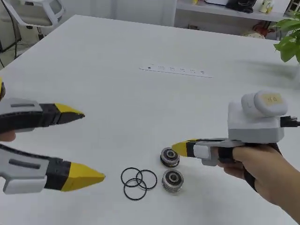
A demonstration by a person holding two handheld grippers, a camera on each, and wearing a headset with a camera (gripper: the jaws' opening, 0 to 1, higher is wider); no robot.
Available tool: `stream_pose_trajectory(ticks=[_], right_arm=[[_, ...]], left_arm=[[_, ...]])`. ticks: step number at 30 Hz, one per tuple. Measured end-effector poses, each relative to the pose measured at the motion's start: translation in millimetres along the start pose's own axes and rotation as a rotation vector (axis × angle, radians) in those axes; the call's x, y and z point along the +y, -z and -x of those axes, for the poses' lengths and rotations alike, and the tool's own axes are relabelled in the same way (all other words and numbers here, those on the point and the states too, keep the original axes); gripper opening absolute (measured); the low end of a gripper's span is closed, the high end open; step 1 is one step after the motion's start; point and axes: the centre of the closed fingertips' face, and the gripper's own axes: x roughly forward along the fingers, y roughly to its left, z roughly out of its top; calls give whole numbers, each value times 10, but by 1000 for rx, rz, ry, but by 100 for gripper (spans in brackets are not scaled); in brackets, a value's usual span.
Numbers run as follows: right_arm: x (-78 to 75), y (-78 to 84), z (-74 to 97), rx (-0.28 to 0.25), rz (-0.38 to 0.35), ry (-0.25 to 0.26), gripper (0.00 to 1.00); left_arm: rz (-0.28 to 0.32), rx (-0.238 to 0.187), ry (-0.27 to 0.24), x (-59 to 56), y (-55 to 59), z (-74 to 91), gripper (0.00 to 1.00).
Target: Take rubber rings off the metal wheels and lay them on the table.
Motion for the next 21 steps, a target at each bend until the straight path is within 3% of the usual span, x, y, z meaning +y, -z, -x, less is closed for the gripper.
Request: stream_pose_trajectory(ticks=[4,9,11,14,17,21], right_arm=[[-114,-4,48,-11,-16,34,6],[-190,31,61,-10,-30,55,6],[-215,58,63,-8,-42,59,7],[-228,80,67,-4,-31,68,8],[-237,95,59,-2,-16,69,10],[-252,165,32,22,25,68,13]], left_arm=[[-52,-32,5,118,-249,-42,74],[-111,-20,22,214,-406,-203,70],[-157,-30,36,235,-500,-308,70],[-156,-88,68,262,-697,-500,70],[-141,-110,86,289,-809,-673,69],[-172,-142,99,287,-951,-946,66]])
